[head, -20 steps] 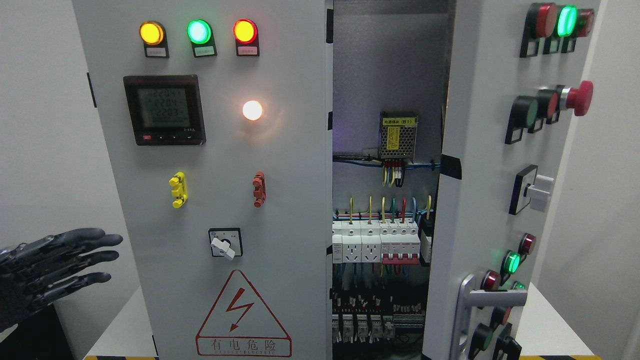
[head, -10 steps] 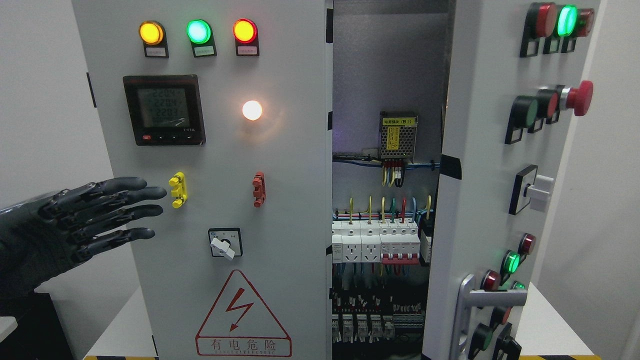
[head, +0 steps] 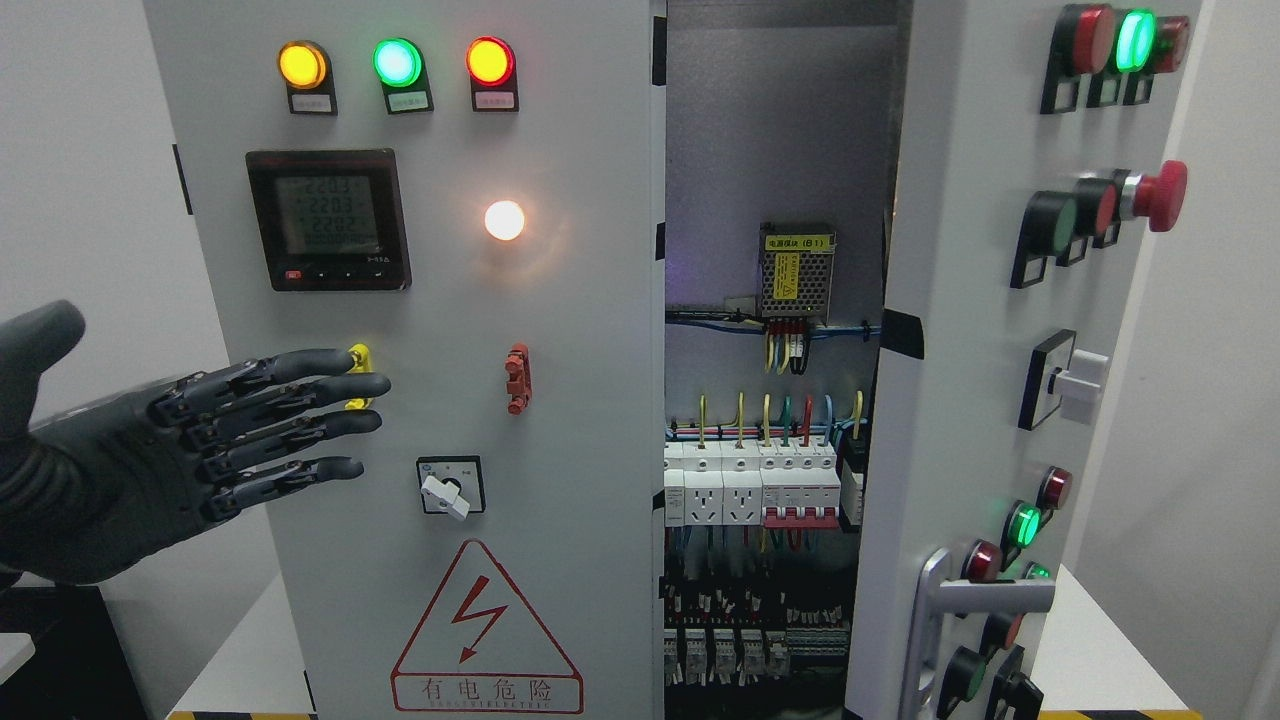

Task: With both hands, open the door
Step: 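Raise the left hand toward the partly open cabinet door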

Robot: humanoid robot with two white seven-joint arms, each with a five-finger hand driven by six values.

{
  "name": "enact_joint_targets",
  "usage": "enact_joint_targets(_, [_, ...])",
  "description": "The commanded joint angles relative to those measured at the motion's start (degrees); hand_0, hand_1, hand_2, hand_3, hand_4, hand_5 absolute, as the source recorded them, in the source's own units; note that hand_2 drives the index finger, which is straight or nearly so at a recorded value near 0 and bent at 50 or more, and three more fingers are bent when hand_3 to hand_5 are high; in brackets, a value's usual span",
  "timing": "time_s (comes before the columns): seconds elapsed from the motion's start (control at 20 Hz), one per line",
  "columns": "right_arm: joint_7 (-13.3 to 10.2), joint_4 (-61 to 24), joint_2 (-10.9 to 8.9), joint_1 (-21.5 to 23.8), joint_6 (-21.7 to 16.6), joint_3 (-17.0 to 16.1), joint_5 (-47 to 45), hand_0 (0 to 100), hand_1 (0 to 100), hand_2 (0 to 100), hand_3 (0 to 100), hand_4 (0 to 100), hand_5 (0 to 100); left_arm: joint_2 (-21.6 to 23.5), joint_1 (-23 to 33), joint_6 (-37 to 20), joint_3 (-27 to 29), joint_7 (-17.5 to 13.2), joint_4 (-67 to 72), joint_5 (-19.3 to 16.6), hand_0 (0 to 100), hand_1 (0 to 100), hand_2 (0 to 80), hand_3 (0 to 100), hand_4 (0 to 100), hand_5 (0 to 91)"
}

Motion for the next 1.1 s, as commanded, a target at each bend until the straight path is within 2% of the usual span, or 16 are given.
enact_joint_targets(0.0, [0.04,-0.03,0.02,-0.02,0.04,0.0,0.0,11,0,0,0,0,0,-5.6,-16.07,0.45,-27.14,2.74,-0.74,2.66,0,0,0.0,0,3,0.0])
enact_joint_targets(0.1, [0.04,0.06,0.02,0.06,-0.04,0.0,0.0,11,0,0,0,0,0,-8.68,-19.43,0.54,-29.97,4.32,-0.3,2.57,0,0,0.0,0,3,0.0])
enact_joint_targets(0.3, [0.04,-0.03,0.02,-0.02,-0.04,0.0,0.0,11,0,0,0,0,0,-13.17,-19.35,0.72,-30.07,8.36,0.13,2.57,0,0,0.0,0,3,0.0])
enact_joint_targets(0.45, [0.04,0.06,0.02,0.06,0.04,0.0,0.0,11,0,0,0,0,0,-16.76,-19.53,0.72,-30.07,8.81,2.68,2.75,0,0,0.0,0,3,0.0])
enact_joint_targets(0.55, [0.04,-0.03,0.02,0.06,0.04,0.0,0.0,11,0,0,0,0,0,-20.19,-19.53,0.98,-30.07,9.86,4.17,2.75,0,0,0.0,0,3,0.0])
enact_joint_targets(0.75, [-0.05,-0.03,-0.06,-0.02,0.04,0.0,0.0,11,0,0,0,0,0,-27.4,-20.75,3.18,-30.07,10.04,7.43,2.75,0,0,0.0,0,3,0.0])
enact_joint_targets(1.05, [0.04,0.06,0.02,-0.02,0.04,0.0,0.0,11,0,0,0,0,0,-33.21,-23.4,3.27,-29.89,13.02,7.78,2.75,0,0,0.0,0,3,0.0])
